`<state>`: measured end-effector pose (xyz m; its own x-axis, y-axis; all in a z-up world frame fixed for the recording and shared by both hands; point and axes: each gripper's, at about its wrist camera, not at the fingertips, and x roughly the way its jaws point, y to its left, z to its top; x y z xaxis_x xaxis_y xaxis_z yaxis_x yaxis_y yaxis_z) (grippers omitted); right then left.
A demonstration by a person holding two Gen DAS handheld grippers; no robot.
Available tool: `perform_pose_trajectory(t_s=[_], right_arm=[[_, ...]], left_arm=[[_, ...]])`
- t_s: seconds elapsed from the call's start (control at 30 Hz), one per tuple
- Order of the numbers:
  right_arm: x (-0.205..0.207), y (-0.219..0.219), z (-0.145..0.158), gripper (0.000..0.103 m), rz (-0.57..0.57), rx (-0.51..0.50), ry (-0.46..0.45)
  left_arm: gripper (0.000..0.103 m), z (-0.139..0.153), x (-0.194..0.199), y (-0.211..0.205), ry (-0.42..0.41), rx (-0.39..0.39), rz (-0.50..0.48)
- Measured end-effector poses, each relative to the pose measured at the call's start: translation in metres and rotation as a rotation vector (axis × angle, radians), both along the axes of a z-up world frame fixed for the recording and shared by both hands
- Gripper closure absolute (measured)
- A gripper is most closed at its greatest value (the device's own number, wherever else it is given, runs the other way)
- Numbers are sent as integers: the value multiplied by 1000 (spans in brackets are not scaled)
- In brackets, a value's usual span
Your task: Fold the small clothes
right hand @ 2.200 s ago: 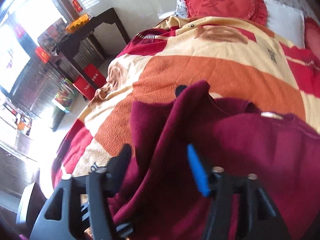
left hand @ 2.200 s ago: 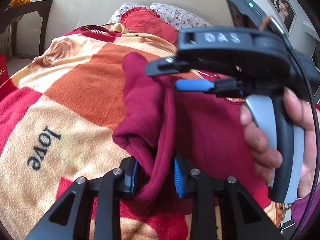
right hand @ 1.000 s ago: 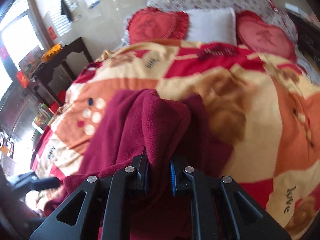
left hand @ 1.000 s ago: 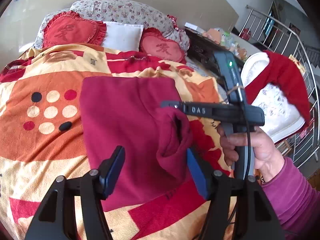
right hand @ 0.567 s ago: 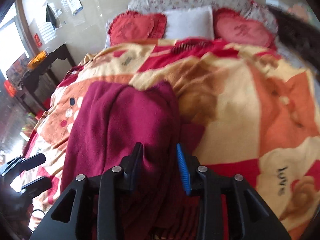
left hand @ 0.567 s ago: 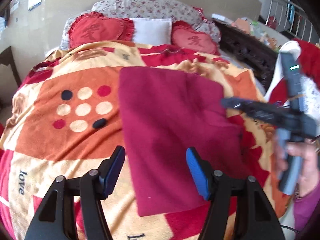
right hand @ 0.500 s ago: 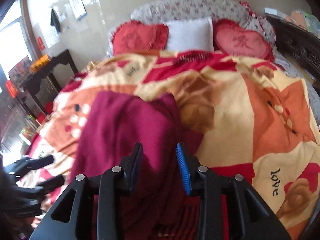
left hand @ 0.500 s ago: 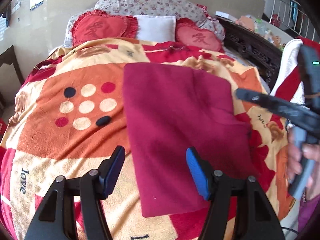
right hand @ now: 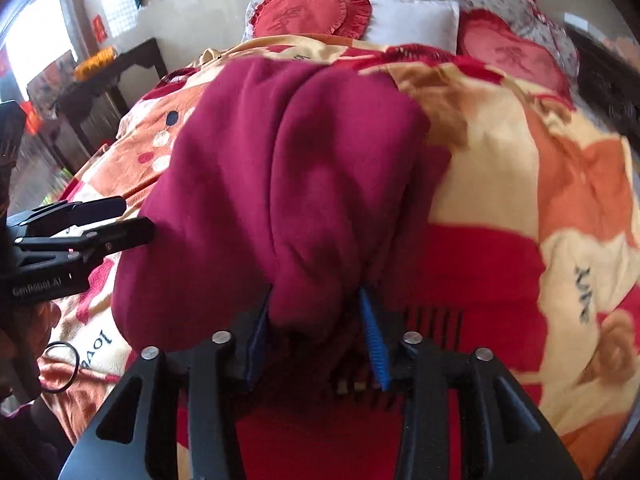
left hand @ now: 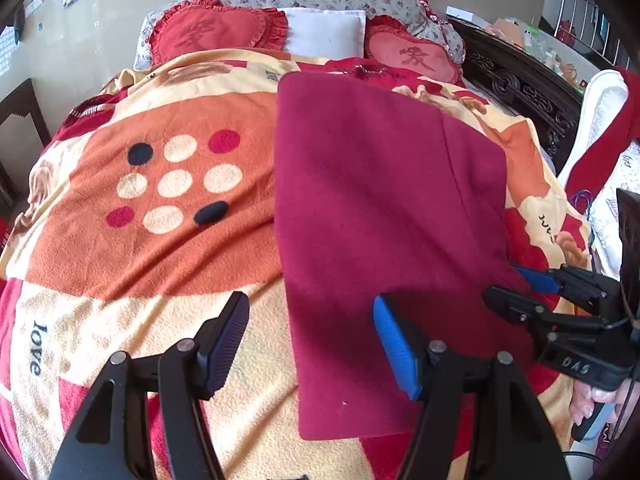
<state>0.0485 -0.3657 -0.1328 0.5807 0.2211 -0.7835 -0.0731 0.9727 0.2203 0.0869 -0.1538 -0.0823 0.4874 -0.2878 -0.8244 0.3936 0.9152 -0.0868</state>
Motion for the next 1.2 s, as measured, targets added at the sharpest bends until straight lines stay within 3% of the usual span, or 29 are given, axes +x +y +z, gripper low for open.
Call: perform_pose_trajectory(t_s=[0.07,0.17,0.27,0.33,0.37,0.4,0.43,0.5,0.6,0.73,0.8,0.97,1.1,1.2], right_arm=[[-2,-10,7,79,-1,66,-2],[2,-27,32,77,-46,137,-90],[27,-38,49,74,-141,88,-138],[47,-44,46,71,-186,76,-120],[64,-47,39,73,-202,85,-72],[73,-46,35,94,-186,102,-45],[79,-44,33,103,-162,107,-40],[82,-35,47,103,-139,30,-118],[81,-39,60,103,-154,24,-193],[99,-51,21,103,-191,-27,-99],[98,-52,12,103,-190,-22,-106],[73,-53,36,97,-201,21,-124],[36,-28,60,97,-94,65,-164],[20,-13,57,97,-39,103,-139]], left_arm=[[35,1,-1,-1,-8,0,-5],[33,2,-4,-6,-19,-14,-23],[32,-2,-7,-13,-13,-8,-38],[32,-7,-8,-17,-6,-2,-43],[32,-7,-8,-19,-6,3,-45],[32,-7,-8,-21,-9,6,-45],[32,-6,-9,-22,-19,11,-45],[32,-4,-10,-26,-37,12,-50],[26,-7,-11,-35,-54,14,-65],[20,-13,-16,-48,-95,63,-96],[19,-15,-17,-51,-105,80,-101],[18,-16,-10,-43,-57,37,-74],[18,-15,-9,-43,-54,37,-70],[18,-15,-10,-43,-53,39,-68]])
